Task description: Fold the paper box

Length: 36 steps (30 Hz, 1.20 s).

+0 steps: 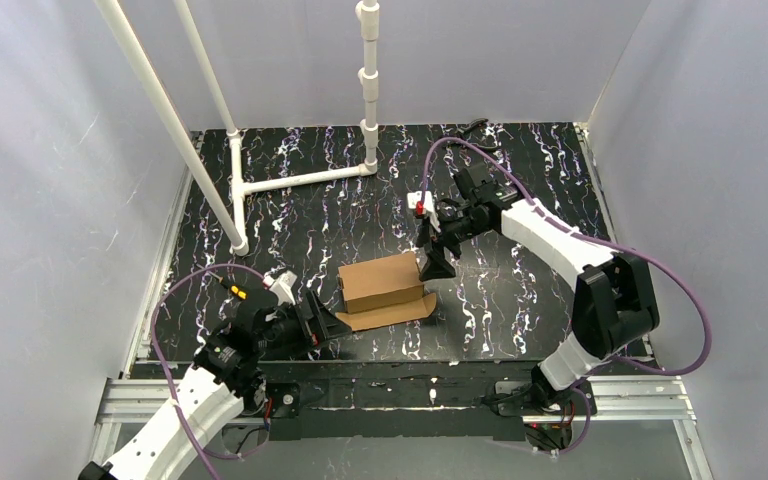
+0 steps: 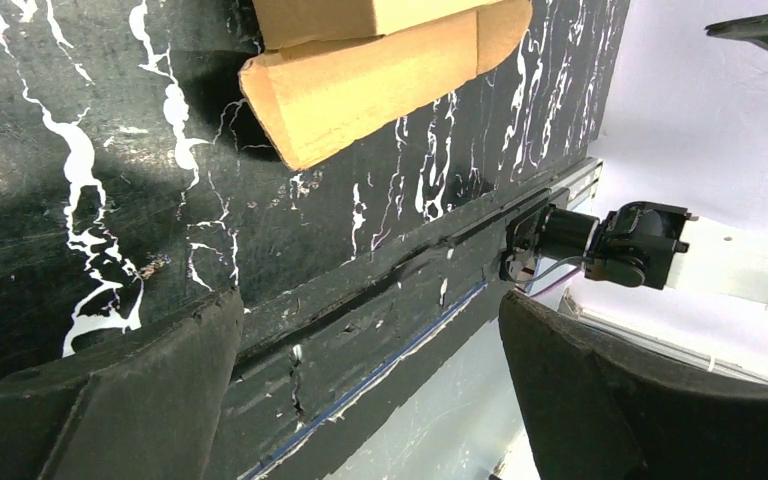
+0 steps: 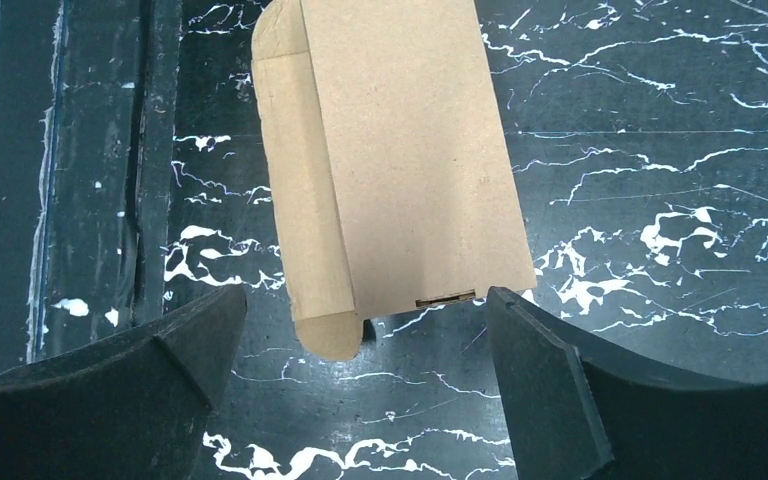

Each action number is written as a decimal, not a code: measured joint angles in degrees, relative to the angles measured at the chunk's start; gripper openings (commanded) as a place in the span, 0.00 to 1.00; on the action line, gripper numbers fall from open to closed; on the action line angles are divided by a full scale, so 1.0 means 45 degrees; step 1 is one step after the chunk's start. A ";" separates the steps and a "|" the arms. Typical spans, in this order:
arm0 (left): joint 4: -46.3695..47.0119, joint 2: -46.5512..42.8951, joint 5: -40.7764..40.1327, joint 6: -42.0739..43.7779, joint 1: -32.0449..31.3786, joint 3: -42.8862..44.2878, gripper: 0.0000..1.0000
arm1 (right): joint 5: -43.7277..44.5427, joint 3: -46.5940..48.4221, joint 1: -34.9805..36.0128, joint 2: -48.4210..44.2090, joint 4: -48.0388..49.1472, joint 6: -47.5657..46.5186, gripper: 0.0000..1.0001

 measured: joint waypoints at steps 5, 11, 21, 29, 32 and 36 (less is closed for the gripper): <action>-0.0248 0.0243 0.0000 0.0287 0.0000 0.0374 0.98 | 0.0039 -0.0772 -0.0029 -0.0811 0.0457 0.0053 0.98; -0.1015 0.0287 0.0019 0.0539 -0.0019 0.0704 0.98 | -0.0005 -0.1632 -0.0233 -0.1520 0.1122 0.0272 0.98; -0.2866 0.0325 -0.0806 0.0505 -0.1088 0.2288 0.81 | -0.0233 -0.1938 -0.0243 -0.1078 0.2200 0.0971 0.98; -0.3672 0.2142 -0.2118 0.0097 -0.2152 0.3371 0.59 | 0.0971 -0.0865 0.0651 0.0301 0.2599 0.1535 0.86; -0.2953 0.3016 -0.2399 -0.0398 -0.2667 0.3191 0.42 | 0.1311 -0.0073 0.1345 0.0699 0.2429 0.1404 0.72; -0.1035 0.3497 -0.2744 -0.1438 -0.2992 0.2234 0.32 | 0.1642 0.0957 0.2200 0.1025 0.2302 0.1491 0.51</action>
